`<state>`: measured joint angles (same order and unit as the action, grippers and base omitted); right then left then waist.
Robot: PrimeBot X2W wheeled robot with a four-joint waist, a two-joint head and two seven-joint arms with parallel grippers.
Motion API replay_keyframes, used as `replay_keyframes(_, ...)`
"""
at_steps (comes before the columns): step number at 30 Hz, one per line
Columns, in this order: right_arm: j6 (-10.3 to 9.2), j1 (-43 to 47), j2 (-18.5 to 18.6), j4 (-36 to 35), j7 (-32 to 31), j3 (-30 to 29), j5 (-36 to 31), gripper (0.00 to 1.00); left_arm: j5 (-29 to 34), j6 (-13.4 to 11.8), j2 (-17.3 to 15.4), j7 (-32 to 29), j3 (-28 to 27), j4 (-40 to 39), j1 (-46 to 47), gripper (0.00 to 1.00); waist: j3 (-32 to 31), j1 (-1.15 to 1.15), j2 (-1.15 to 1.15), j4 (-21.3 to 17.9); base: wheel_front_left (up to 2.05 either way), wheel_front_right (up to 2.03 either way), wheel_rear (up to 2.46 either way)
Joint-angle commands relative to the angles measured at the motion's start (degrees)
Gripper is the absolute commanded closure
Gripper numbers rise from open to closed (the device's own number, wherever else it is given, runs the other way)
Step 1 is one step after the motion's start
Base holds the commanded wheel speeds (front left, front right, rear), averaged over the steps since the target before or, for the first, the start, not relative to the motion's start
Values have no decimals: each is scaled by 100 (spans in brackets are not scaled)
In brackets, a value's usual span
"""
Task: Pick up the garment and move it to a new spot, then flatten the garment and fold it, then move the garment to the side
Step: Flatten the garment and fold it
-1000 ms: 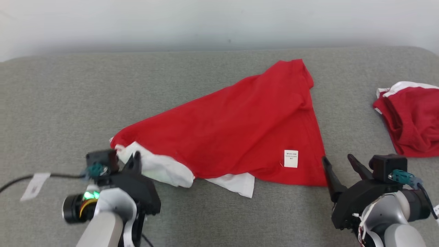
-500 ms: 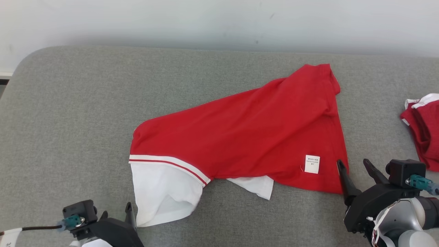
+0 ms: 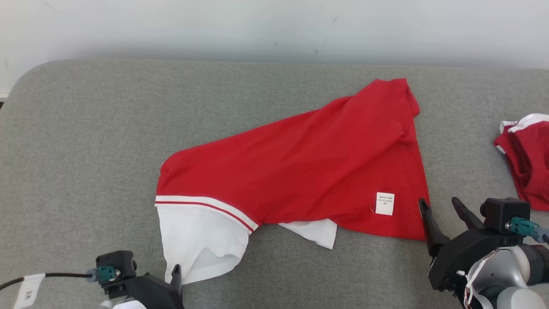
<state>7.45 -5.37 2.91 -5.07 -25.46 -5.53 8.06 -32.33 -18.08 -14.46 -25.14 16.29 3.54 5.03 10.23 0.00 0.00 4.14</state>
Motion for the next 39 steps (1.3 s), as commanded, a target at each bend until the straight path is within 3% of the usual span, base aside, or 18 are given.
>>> replay_keyframes(1,8,26,-4,-17,5,19,62,0,43,-16,-32,4,-1,91,63,0,33,0,0,-53,0,0,0)
replay_keyframes(7,7,17,-4,42,-2,6,62,0,79,-97,-41,-42,5,338,100,0,88,0,0,-140,0,0,0)
replay_keyframes(8,8,9,-4,49,-11,-2,63,0,40,-69,-36,-81,19,357,110,6,97,0,0,-146,0,0,0)
replay_keyframes(9,7,8,-3,63,-16,-17,67,0,-5,-33,-30,-114,45,369,111,34,105,0,0,-149,0,0,0)
replay_keyframes(10,8,3,-3,80,-42,-32,72,0,-38,11,-22,-149,76,379,113,53,113,0,0,-148,0,0,0)
replay_keyframes(11,8,6,-4,105,-77,-45,89,0,-89,62,9,-179,108,376,107,68,119,0,0,-146,0,0,0)
replay_keyframes(12,8,6,-4,105,-77,-45,89,0,-89,62,9,-179,108,376,107,68,119,0,0,-146,0,0,0)
replay_keyframes(14,7,39,-4,143,-180,-83,94,0,-149,106,51,-230,153,372,87,100,124,0,0,-137,0,0,0)
replay_keyframes(18,7,84,-4,206,-364,-187,34,0,-311,211,117,-447,241,324,-32,100,128,0,0,-111,0,0,0)
replay_keyframes(25,8,90,-4,388,-614,-340,-24,0,-229,84,-3,-366,163,213,-80,100,118,0,0,-75,0,0,0)
replay_keyframes(39,8,-431,-4,755,-1022,-252,-237,0,-226,90,10,-263,214,242,-80,100,114,0,0,-40,0,0,0)
